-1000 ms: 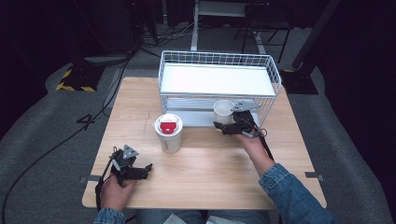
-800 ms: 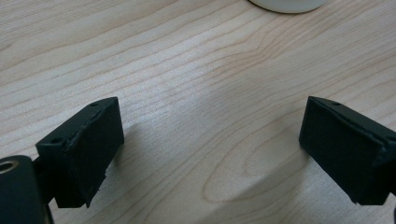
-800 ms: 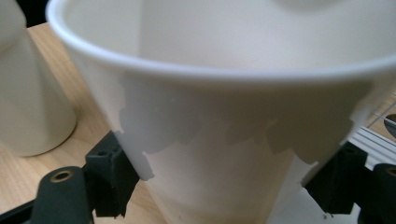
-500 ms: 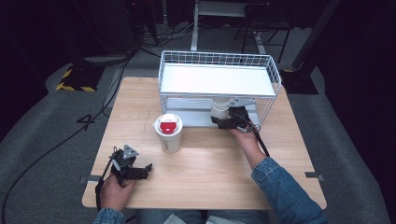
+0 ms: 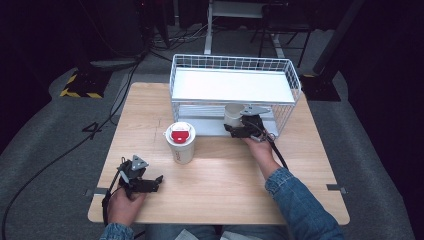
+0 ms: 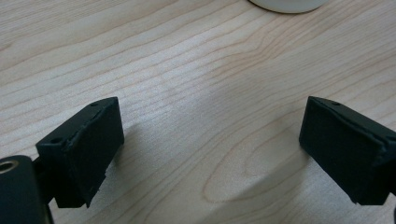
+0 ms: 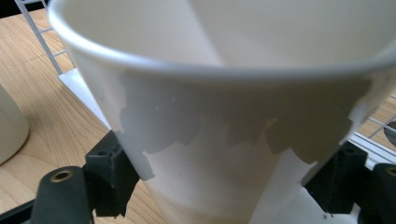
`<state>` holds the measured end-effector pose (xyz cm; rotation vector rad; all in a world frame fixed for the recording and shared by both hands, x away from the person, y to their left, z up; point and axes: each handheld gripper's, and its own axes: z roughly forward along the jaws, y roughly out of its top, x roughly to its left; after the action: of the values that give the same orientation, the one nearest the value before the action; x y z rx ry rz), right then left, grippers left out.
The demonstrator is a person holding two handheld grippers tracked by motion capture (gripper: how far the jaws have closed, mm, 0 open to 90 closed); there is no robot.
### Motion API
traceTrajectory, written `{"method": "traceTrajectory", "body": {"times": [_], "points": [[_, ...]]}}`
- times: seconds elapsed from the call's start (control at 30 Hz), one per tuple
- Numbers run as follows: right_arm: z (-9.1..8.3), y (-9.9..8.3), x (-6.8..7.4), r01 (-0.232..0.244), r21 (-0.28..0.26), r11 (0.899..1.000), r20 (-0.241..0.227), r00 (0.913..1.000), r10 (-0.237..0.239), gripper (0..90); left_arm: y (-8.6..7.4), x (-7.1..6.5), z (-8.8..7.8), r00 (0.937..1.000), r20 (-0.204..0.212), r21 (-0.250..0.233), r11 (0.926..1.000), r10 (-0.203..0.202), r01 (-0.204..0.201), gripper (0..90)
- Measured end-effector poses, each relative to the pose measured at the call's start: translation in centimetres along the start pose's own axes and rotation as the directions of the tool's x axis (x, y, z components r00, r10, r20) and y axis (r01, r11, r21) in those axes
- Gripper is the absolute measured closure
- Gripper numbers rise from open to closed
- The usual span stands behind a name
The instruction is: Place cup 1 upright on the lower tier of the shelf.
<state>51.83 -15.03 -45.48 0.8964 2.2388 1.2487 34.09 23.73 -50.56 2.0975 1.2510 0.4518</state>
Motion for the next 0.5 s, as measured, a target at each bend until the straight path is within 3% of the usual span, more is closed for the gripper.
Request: {"method": "traceTrajectory", "body": {"times": [0.5], "points": [[1.7, -0.6, -1.2, -0.040, 0.004, 0.999, 0.036, 0.9986, 0.039, 23.1, 0.0, 0.0, 0.0, 1.0000, 0.000, 0.000, 1.0000, 0.000, 0.000, 7.0]]}}
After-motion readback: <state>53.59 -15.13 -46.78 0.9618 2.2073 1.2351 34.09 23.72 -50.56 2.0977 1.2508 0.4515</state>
